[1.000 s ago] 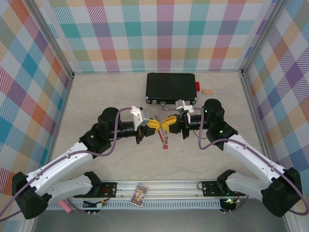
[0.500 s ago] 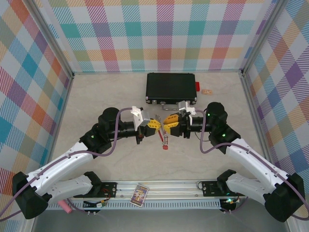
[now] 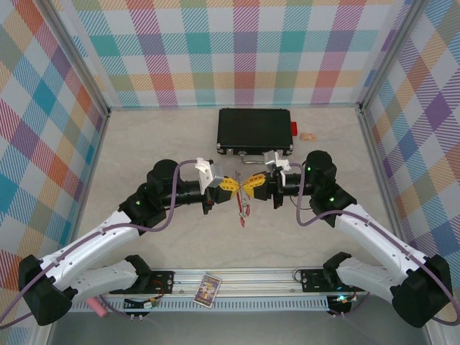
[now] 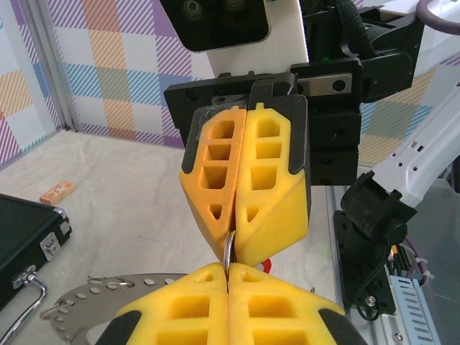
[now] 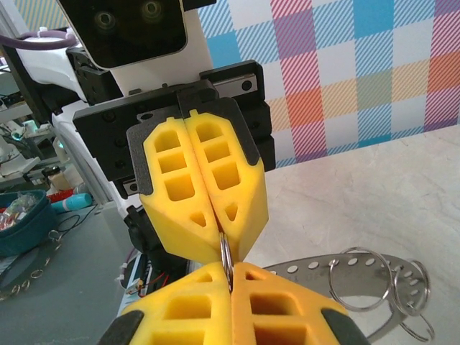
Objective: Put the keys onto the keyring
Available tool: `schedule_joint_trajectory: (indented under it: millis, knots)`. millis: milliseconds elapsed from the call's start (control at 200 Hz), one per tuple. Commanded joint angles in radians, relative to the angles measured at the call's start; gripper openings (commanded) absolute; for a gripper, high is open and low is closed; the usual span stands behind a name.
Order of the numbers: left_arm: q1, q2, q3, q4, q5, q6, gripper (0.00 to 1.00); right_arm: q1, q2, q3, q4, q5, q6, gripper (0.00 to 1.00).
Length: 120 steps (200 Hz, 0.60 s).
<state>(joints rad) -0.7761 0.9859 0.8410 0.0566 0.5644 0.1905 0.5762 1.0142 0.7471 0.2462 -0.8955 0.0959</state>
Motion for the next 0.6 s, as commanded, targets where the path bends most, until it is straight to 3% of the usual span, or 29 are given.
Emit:
schedule_joint_trajectory:
  millis: [0, 25, 75, 205, 515, 595]
  knots:
    - [-0.003, -0.001, 0.007, 0.043, 0.029, -0.005, 0.0, 0.001, 0.012, 0.023, 0.008, -0.033, -0.005, 0.0]
    - [-0.003, 0.001, 0.007, 0.043, 0.028, -0.005, 0.01, 0.001, 0.013, 0.023, 0.011, -0.034, -0.001, 0.0]
    - [-0.003, 0.005, 0.007, 0.043, 0.026, -0.006, 0.13, 0.001, 0.014, 0.023, 0.013, -0.04, 0.0, 0.0]
    - [-0.002, 0.017, 0.008, 0.05, 0.03, -0.008, 0.17, 0.001, 0.017, 0.028, 0.014, -0.057, 0.006, 0.0]
    - [-0.002, 0.036, 0.019, 0.033, 0.05, 0.004, 0.14, 0.001, 0.02, 0.032, 0.015, -0.072, 0.005, 0.0]
    - [-0.003, 0.043, 0.03, 0.004, 0.058, 0.022, 0.0, 0.001, 0.018, 0.034, 0.011, -0.07, 0.003, 0.0]
